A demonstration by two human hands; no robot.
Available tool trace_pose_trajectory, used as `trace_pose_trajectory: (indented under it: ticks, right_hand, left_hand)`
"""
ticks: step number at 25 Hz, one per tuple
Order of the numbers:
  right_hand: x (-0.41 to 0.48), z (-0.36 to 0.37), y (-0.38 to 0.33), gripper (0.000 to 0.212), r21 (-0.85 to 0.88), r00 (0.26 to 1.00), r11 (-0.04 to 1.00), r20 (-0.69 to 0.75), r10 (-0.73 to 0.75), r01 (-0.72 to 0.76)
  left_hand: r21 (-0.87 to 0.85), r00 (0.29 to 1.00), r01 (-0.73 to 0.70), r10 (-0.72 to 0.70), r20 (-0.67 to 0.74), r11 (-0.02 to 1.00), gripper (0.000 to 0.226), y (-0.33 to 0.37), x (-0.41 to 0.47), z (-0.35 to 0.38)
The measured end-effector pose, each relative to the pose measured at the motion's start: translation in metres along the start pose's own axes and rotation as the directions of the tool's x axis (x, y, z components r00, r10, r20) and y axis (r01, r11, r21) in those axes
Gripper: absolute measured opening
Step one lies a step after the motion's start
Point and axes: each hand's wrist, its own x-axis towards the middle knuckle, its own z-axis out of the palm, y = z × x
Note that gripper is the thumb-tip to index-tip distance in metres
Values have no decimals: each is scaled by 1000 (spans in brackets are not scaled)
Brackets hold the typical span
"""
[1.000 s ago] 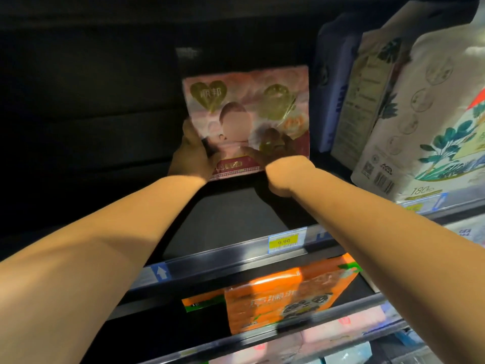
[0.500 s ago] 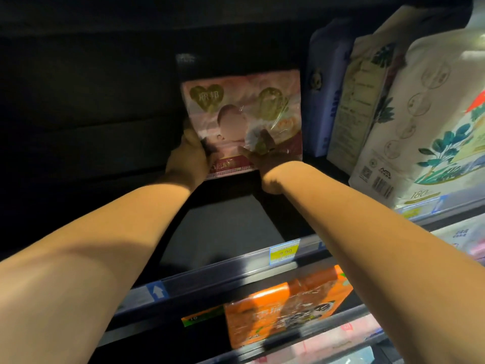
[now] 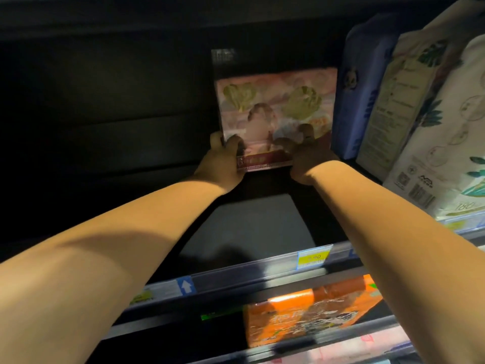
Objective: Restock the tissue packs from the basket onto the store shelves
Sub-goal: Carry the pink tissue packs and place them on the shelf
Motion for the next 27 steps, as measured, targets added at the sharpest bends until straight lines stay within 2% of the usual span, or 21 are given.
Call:
trace_pose_trajectory:
  ticks: [5,12,15,17,19,21,22,24,27]
  right_hand:
    - [12,6,11,93,-27,995,1000,99,7,-5]
    - [16,4,19,91,-55,993,998,122,-9,16]
    - [11,9,17,95,-25,989,1000,147,-7,10]
    - [1,5,13,87,-14,985,1000,174,-8,10]
    - [-21,-5,7,65,-94,978,996,210,7,13]
    - [-53,-15,4,57,-176,988,984,150,39,-12]
    - [-71,-22,3,60,-189,996,981,68,53,-39]
    - [-109,-31,1,64,-174,993,981,-94,68,-84]
    - [-160,-35,-3,65,-105,975,993,-218,35,-59]
  left_hand:
    - [56,997,3,-8,79,998,86,3,7,9]
    - [32,987,35,-40,155,999,95,7,7,13]
    - [-13,989,51,-49,137,999,97,5,-2,9]
    - [-58,990,60,-52,132,996,95,5,-10,3]
    - [-29,986,20,-15,168,999,91,7,-23,-13]
    - [77,981,-103,89,172,992,84,14,-40,-35]
    - [148,978,-169,147,149,974,79,21,-51,-46]
    - [256,977,-210,191,97,944,70,35,-77,-63]
    - [227,952,-302,305,20,926,76,57,-113,-73]
